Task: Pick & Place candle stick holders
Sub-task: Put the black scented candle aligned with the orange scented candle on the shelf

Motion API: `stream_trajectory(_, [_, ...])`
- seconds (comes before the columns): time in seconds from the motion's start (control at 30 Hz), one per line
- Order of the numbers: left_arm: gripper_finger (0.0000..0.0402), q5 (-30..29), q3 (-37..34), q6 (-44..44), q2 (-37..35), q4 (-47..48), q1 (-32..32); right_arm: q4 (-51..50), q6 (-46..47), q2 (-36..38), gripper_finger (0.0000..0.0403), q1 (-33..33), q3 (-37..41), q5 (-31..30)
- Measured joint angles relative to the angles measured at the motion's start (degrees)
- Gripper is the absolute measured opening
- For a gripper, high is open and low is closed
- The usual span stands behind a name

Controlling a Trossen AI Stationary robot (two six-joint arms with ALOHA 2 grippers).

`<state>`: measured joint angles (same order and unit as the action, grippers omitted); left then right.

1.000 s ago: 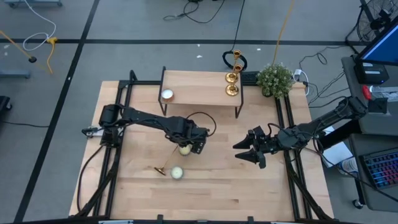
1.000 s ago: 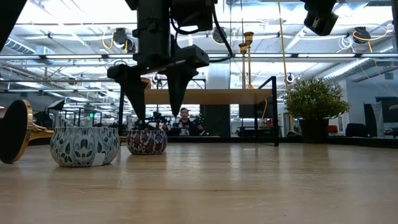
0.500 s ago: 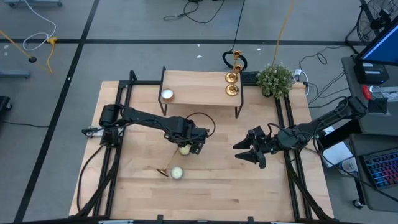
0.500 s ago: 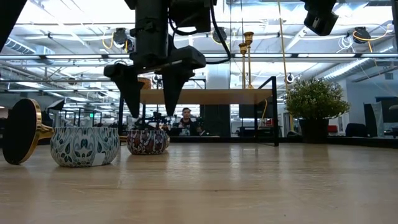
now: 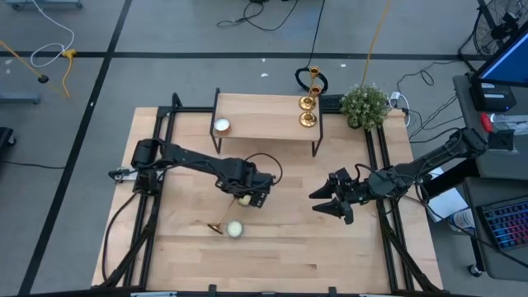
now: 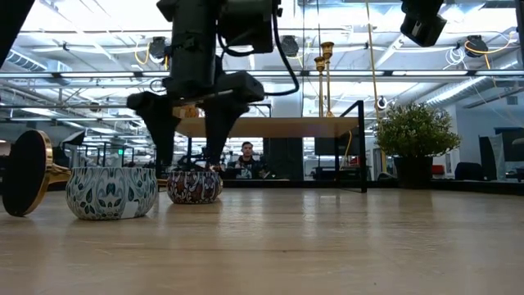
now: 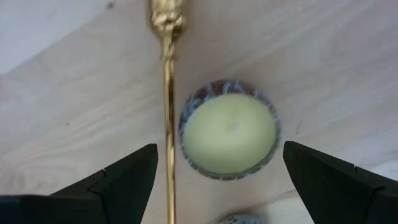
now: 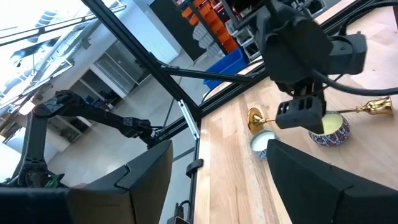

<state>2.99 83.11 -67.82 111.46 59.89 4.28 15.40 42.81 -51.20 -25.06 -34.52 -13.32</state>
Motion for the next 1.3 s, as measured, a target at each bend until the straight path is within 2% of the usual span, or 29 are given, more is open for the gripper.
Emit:
stream_trajectory(0.4, [0.0351,0.4,-0.1,-0.8,0.0,-4.7,0.5,-0.3,-0.1,0.1,0.0256,0.8,0.0,0.0])
stream_trajectory(1.3, [0.0351,-1.5,-0.1,1.6,0.0,-3.4,0.0,-0.6,-0.1,0.1,0.0256,0.8,0.0,0.0])
